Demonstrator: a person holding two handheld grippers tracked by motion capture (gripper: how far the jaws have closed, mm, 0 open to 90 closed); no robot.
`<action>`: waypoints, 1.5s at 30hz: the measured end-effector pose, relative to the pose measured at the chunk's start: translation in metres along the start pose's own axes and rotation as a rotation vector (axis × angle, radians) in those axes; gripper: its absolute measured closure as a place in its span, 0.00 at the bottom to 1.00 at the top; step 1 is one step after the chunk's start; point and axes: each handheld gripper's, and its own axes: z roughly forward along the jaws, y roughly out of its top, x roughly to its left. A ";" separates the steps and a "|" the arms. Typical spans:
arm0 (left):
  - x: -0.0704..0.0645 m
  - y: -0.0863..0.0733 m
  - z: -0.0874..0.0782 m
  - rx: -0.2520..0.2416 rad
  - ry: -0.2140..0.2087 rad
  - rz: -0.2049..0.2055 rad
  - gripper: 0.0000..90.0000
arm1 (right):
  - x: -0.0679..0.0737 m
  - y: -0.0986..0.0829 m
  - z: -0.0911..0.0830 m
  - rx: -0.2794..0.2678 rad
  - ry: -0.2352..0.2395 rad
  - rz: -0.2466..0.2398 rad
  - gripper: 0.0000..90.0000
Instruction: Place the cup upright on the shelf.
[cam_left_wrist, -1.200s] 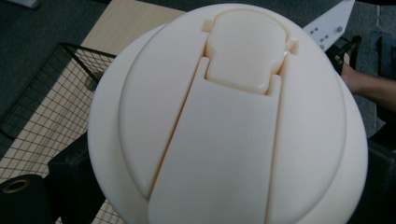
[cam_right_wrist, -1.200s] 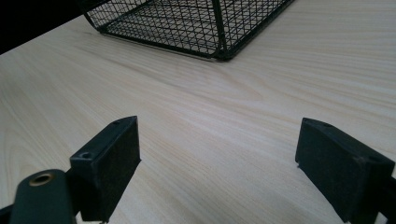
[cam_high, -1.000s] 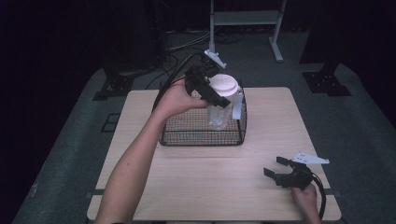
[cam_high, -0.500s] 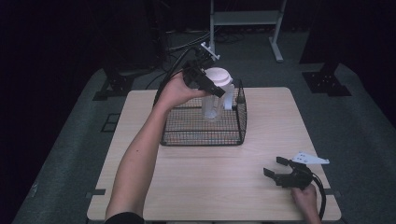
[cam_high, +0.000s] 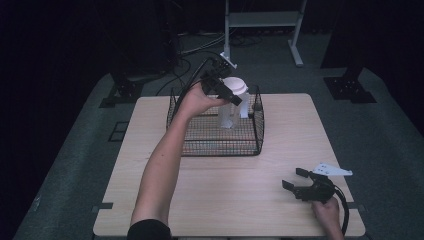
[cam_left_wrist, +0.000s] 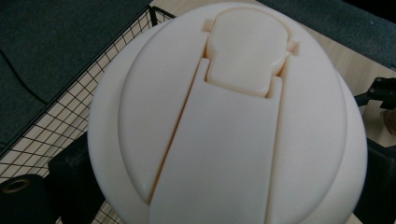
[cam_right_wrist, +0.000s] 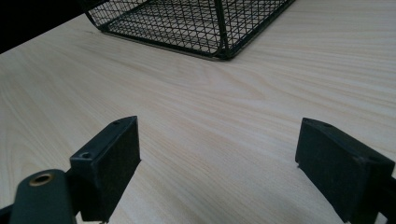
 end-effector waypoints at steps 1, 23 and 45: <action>0.001 -0.001 0.003 0.001 0.001 -0.002 0.06 | 0.000 0.000 0.000 -0.002 0.001 0.002 0.14; 0.020 -0.040 0.058 -0.010 0.006 -0.097 0.06 | -0.001 0.000 -0.001 0.002 -0.013 0.020 0.14; 0.019 -0.058 0.069 -0.038 0.018 -0.054 0.06 | 0.000 0.000 -0.001 0.000 -0.020 0.015 0.14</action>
